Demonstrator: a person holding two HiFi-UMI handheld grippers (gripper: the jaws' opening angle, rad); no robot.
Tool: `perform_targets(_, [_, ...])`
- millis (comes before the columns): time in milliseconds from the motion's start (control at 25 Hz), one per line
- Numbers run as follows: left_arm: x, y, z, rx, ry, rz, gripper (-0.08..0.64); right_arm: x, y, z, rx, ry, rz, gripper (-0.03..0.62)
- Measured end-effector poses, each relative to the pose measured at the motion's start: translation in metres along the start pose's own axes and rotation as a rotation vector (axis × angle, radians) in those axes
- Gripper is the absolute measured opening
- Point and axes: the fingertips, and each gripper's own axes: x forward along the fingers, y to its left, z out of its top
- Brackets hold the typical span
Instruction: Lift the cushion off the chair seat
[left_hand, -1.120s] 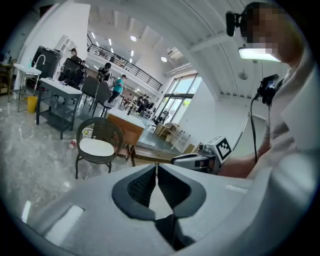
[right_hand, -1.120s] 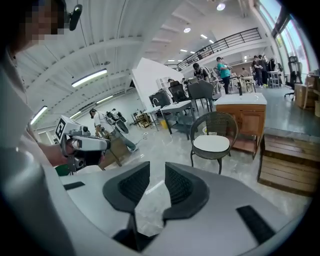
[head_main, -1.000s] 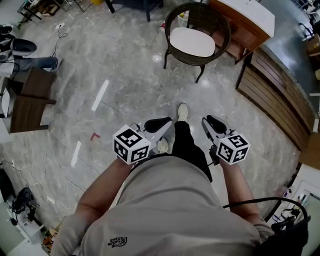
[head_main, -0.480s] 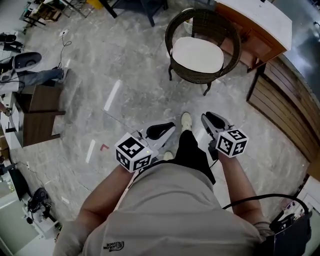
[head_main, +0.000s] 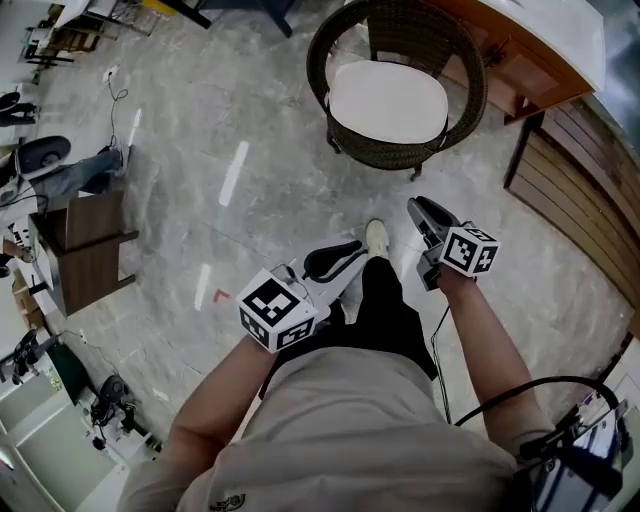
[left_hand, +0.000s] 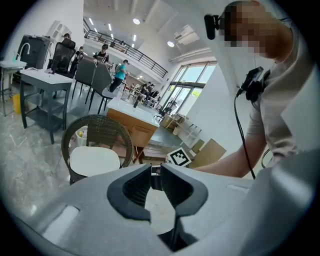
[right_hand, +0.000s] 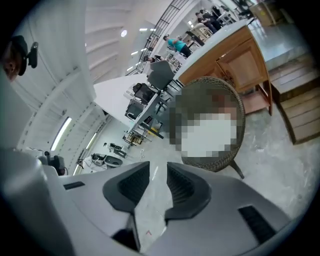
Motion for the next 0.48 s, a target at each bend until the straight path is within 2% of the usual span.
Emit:
perform_targets(240, [0.044,0.032,-0.001,-0.042,0.047,-0.035,0.041,0.059,-0.09,0.012,0.167,-0.05,-0.067,0.114])
perform_targets(360, [0.06,0.047,0.0,-0.067,0.05,-0.045,0.043,0.086,-0.132,0.014,0.27,-0.1,-0.095,0.132])
perform_targets(480, [0.072,0.065,0.002,-0.097,0.045,-0.052,0.042,0.113,-0.166,0.014,0.335,-0.128,-0.115,0.14])
